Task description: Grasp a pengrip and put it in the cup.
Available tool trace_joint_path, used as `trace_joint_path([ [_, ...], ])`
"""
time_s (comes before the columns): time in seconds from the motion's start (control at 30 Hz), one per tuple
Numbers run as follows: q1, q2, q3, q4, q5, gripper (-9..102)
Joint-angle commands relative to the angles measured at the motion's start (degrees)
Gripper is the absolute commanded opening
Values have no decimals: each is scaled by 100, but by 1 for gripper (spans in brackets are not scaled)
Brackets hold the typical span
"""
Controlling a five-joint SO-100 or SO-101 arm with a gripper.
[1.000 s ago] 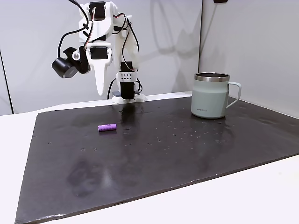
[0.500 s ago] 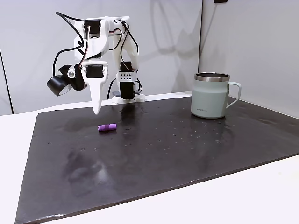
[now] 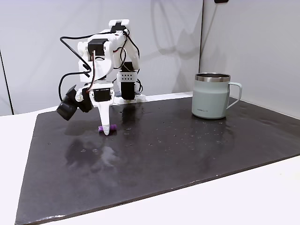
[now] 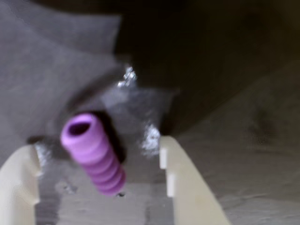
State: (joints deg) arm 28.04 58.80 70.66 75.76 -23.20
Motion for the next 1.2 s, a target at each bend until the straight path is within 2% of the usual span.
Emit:
trace_joint_path([
  [0.0,-88,-44,-527,-132,-123,25],
  [0.1,-105,-141,-589,-132,-211,22],
  [0.33,-114,-176,-606,-105,-299,1],
  [0.57,-167,35,-949,475,-246,0],
  [0.97,-571,2241,-1169,2083,176,0],
  [1.17,-800,3779,-448,2101,229,0],
])
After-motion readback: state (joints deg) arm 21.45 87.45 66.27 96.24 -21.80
